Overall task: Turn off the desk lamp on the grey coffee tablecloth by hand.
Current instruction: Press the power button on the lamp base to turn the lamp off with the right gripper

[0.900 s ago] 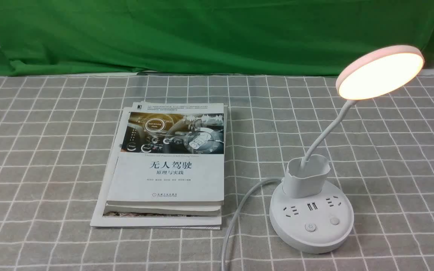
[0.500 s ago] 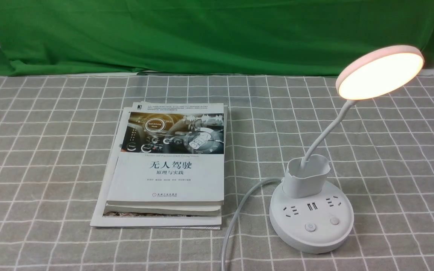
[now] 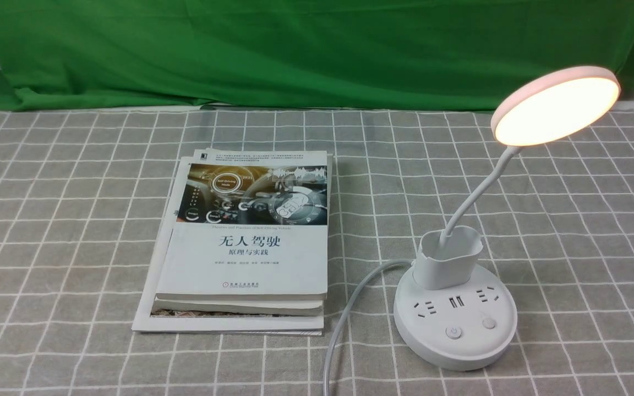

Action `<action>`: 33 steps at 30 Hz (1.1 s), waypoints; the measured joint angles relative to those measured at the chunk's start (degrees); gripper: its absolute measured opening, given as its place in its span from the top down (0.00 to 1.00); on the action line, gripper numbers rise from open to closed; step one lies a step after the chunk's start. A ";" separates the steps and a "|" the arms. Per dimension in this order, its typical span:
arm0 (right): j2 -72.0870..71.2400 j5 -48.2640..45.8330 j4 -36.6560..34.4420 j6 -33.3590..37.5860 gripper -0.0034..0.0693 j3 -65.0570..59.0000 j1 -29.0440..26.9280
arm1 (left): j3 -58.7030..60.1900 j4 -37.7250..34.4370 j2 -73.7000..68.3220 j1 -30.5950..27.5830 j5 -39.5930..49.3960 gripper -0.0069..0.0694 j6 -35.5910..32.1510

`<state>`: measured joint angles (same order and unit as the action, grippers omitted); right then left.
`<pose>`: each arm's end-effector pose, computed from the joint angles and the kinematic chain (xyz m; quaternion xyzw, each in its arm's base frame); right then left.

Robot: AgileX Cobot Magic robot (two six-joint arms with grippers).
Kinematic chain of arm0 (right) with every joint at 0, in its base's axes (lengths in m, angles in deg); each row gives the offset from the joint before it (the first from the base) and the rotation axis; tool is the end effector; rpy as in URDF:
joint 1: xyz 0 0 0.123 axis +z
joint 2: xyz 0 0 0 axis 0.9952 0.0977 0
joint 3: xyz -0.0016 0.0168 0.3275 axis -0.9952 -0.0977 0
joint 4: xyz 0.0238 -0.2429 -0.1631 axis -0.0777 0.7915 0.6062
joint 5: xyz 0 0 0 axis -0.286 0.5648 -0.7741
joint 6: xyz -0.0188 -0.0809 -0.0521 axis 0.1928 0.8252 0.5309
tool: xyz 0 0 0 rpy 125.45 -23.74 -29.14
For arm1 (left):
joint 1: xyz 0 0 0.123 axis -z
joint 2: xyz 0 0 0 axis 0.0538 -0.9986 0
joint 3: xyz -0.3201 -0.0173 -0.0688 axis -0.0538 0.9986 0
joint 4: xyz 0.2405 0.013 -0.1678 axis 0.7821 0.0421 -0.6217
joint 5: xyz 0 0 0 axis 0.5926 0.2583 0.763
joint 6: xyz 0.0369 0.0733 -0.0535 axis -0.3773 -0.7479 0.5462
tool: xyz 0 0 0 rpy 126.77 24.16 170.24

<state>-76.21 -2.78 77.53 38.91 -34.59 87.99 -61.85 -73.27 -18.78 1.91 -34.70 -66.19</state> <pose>0.0620 0.0042 0.2547 0.0455 0.5876 0.1154 0.7996 0.0616 0.0027 0.1878 0.0940 0.7539 0.1034 0.6420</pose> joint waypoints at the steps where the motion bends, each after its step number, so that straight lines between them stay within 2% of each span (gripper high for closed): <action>1: 1.41 -0.34 0.00 -0.67 0.90 1.49 0.00 | 0.00 0.00 0.00 0.00 0.00 0.88 0.00; 5: 10.73 -7.21 0.00 -3.84 0.90 10.85 0.00 | 0.00 0.00 0.00 0.00 0.00 0.88 0.00; 10: 23.48 -18.47 0.00 -3.03 0.90 17.61 0.00 | 0.00 0.00 0.00 0.00 0.00 0.88 0.00; 15: 35.64 -20.92 0.00 2.53 0.90 18.19 0.00 | 0.00 0.00 0.00 0.00 0.00 0.88 0.00; 18: 41.51 -21.54 0.00 1.70 0.90 18.31 0.41 | 0.00 0.00 0.00 0.00 0.00 0.88 0.00; 25: 54.67 -26.58 0.00 -0.24 0.90 20.34 3.57 | 0.00 0.00 0.00 0.00 0.00 0.88 0.00; 26: 59.42 -32.26 0.00 1.01 0.90 23.32 4.50 | 0.00 0.00 0.00 0.00 0.00 0.88 0.00; 30: 67.21 -41.86 0.00 4.01 0.89 30.13 6.48 | 0.00 0.00 0.00 0.00 0.00 0.88 0.00; 33: 70.81 -44.36 -0.13 4.80 0.89 33.78 9.18 | 0.00 0.00 0.00 0.00 0.00 0.88 0.00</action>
<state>-5.39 -47.13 77.40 43.71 -0.81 97.17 -61.85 -73.27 -18.78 1.91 -34.70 -66.19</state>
